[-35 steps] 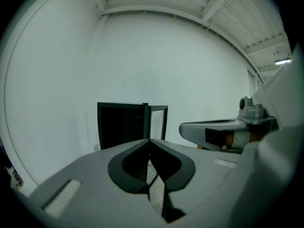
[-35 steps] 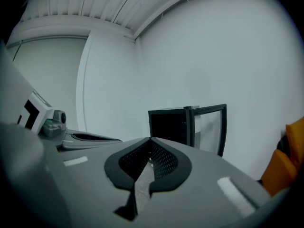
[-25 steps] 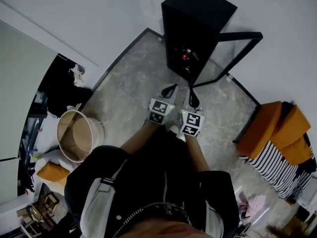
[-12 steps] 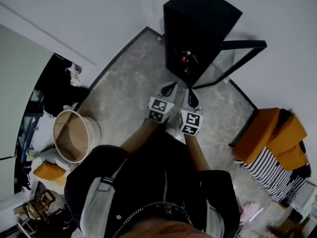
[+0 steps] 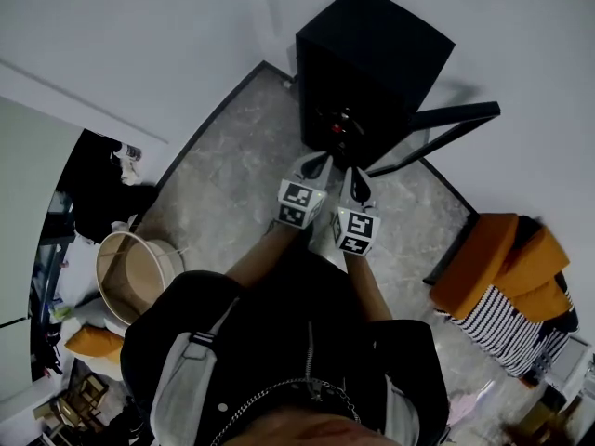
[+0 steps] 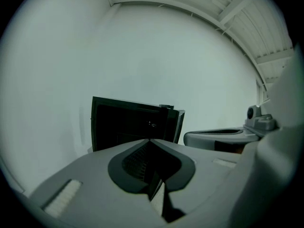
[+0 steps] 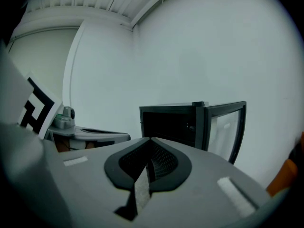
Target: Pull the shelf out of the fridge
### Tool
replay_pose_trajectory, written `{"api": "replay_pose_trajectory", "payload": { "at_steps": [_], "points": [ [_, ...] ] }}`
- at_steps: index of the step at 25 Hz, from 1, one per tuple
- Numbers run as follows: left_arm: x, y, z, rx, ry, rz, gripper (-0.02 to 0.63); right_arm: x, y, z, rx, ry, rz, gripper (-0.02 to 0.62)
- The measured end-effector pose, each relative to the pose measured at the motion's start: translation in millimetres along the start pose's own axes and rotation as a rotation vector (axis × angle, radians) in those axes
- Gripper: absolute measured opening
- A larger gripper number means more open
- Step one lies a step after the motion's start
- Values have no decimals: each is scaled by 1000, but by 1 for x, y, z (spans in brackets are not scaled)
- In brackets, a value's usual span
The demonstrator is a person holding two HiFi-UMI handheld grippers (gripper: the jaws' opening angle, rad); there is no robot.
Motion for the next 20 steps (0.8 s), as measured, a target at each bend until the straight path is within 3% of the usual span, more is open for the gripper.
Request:
{"api": "replay_pose_trajectory", "payload": {
  "at_steps": [9, 20],
  "points": [
    [-59, 62, 19, -14, -15, -34, 11, 8, 72, 25, -16, 1, -44, 2],
    [-119, 130, 17, -24, -27, -85, 11, 7, 136, 41, -21, -10, -100, 2]
  ]
}}
Point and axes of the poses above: the fingertips, and each gripper's own axes: y forward along the fingers, x to its right, z out of its top, the point moved 6 cm from there along -y, backward along the fingers, and after that the axes turned 2 degrees about z, right-handed, at the moved point
